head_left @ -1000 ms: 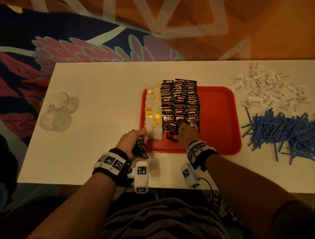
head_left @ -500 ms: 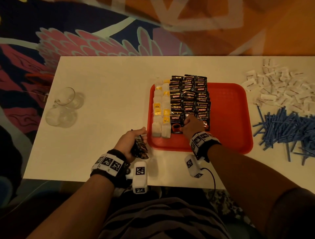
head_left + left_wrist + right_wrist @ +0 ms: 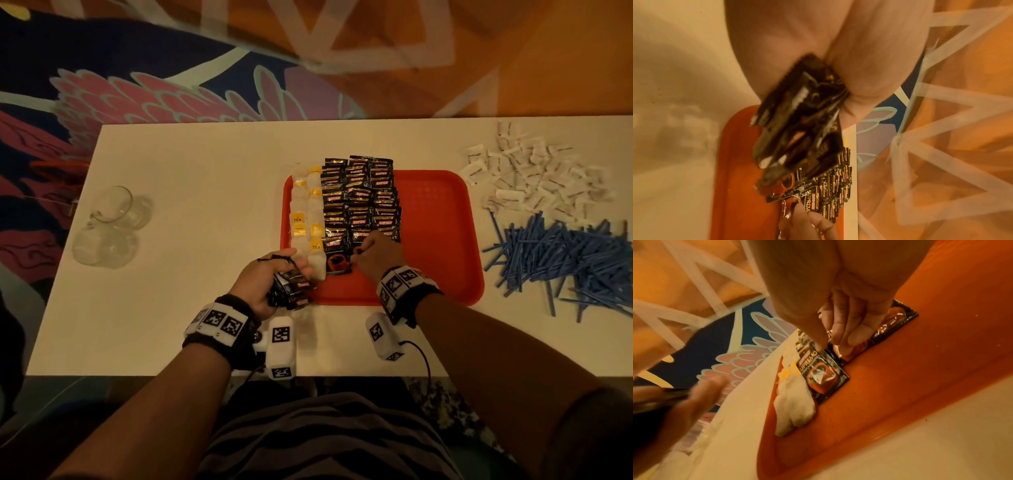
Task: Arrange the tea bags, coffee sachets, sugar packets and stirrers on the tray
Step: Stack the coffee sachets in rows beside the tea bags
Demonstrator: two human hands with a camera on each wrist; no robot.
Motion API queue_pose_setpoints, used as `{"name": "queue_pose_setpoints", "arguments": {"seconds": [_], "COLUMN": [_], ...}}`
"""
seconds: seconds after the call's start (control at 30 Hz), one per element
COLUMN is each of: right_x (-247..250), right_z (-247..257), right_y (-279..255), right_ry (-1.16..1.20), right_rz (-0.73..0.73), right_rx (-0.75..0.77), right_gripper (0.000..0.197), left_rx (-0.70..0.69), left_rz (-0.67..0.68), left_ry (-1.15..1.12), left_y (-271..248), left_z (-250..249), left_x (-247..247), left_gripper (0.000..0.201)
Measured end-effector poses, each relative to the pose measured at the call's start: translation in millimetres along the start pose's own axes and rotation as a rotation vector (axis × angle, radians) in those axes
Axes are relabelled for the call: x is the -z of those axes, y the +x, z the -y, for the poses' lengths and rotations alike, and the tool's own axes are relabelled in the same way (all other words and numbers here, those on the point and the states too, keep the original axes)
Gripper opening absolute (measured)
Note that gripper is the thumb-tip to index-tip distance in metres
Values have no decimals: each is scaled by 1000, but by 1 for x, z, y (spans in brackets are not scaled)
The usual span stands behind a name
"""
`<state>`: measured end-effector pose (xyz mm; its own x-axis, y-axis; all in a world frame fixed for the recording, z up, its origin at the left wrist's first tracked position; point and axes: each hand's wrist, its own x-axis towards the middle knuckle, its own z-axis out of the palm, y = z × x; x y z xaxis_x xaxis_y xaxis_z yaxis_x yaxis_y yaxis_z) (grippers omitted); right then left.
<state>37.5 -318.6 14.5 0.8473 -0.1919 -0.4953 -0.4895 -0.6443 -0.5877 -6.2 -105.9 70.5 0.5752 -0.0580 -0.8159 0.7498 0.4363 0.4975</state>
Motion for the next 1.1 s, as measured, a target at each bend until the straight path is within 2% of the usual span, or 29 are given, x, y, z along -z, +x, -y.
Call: {"name": "queue_pose_setpoints", "arguments": {"seconds": [0.1, 0.17, 0.27, 0.37, 0.43, 0.47, 0.53, 0.6, 0.63, 0.7, 0.8, 0.87, 0.93, 0.97, 1.03, 1.1], "right_x": [14, 24, 39, 54, 66, 73, 85, 93, 96, 101, 103, 105, 109, 111, 110, 107], "right_z": [7, 12, 23, 29, 29, 28, 24, 19, 18, 17, 11, 8, 8, 8, 6, 6], "right_y": [-8, -15, -25, -28, -28, -26, -24, -24, -25, -26, -21, -17, -16, -17, -15, -13], "right_ry": [5, 118, 276, 331, 307, 284, 323, 414, 426, 401, 309, 368, 443, 399, 181, 93], "right_rz": [73, 204, 397, 461, 411, 354, 215, 123, 104, 112, 137, 150, 205, 222, 198, 154], "right_rx": [101, 153, 168, 150, 181, 212, 274, 362, 397, 438, 464, 416, 323, 309, 329, 335], "right_gripper": [17, 21, 28, 24, 15, 15, 16, 20, 25, 36, 43, 42, 26, 19, 18, 19], "left_rx": [-27, -50, -103, -192, -226, -221, -149, -22, 34, 66, -83, -213, -307, -322, -310, -276], "left_rz": [30, 35, 40, 18, -13, -43, -102, -41, 25, 113, 88, 5, -58, -60, -34, -25], "left_ry": [17, 81, 191, 254, 296, 311, 284, 214, 195, 203, 224, 260, 263, 261, 246, 245], "left_y": [3, 3, 1, 4, 2, 2, 4, 6, 5, 4, 4, 5, 8, 8, 9, 10], "left_z": [-1, -2, -2, 0, 2, 2, 3, 3, 3, 5, 6, 5, 4, 4, 5, 5], "left_x": [-13, -24, -43, -63, -78, -83, -89, -90, -92, -98, -110, -115, -119, -121, -123, -126], "left_gripper": [35, 36, 36, 27, 21, 25, 47, 66, 67, 51, 15, 15, 15, 15, 17, 24]}}
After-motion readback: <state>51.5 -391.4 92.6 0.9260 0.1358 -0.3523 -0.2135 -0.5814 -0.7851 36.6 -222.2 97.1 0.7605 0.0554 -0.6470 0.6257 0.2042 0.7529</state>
